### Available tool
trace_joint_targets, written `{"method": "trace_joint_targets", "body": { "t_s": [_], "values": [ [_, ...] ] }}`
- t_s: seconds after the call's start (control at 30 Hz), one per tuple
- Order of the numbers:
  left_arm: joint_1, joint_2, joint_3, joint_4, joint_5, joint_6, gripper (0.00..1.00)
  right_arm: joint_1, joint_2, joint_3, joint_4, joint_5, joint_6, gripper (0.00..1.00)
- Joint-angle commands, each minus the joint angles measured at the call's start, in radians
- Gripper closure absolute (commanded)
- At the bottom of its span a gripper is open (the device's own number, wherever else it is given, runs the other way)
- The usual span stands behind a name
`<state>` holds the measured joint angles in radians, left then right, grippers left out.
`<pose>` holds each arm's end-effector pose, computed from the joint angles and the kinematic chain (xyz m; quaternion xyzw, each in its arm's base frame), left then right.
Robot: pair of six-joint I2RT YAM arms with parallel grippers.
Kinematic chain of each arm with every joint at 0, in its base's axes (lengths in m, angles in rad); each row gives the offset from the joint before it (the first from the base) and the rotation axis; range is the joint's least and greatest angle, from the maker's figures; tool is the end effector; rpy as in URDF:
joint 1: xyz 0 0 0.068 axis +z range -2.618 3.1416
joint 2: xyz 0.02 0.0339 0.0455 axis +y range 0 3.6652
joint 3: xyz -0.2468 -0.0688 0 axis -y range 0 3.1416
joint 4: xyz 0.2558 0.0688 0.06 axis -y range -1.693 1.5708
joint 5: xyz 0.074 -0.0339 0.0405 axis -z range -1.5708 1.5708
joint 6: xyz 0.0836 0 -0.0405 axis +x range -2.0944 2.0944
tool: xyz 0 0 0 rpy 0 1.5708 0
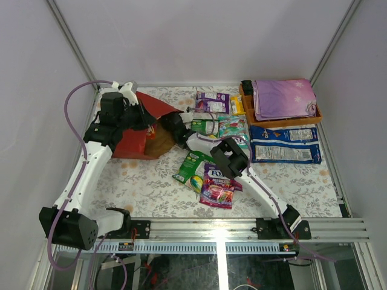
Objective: Take the snacks out of the paper bag
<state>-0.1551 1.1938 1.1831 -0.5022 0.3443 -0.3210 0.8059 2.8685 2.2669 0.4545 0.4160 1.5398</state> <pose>0.3104 -0.0771 0.3253 0.0157 0.8548 -0.2610 0.4483 0.4754 0.4465 0.0627 0.3917 0.6431 0.5286 0.3918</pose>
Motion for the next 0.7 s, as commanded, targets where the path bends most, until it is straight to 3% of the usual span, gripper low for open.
{"method": "trace_joint_targets", "body": {
  "t_s": [0.0,0.23,0.47,0.67],
  "values": [
    [0.006,-0.006,0.024,0.048,0.01,-0.005,1.0,-0.008,-0.135,-0.112,0.098,-0.087,-0.095,1.0],
    [0.014,0.002,0.026,0.036,-0.038,-0.001,1.0,0.031,-0.4,-0.359,0.141,-0.235,-0.193,1.0],
    [0.03,0.005,0.028,0.025,-0.103,-0.003,1.0,0.04,-0.764,-0.828,0.24,-0.358,-0.158,1.0],
    [0.042,0.008,0.032,0.015,-0.148,0.003,1.0,0.029,-0.929,-0.903,0.094,-0.52,-0.247,1.0]
  ]
}}
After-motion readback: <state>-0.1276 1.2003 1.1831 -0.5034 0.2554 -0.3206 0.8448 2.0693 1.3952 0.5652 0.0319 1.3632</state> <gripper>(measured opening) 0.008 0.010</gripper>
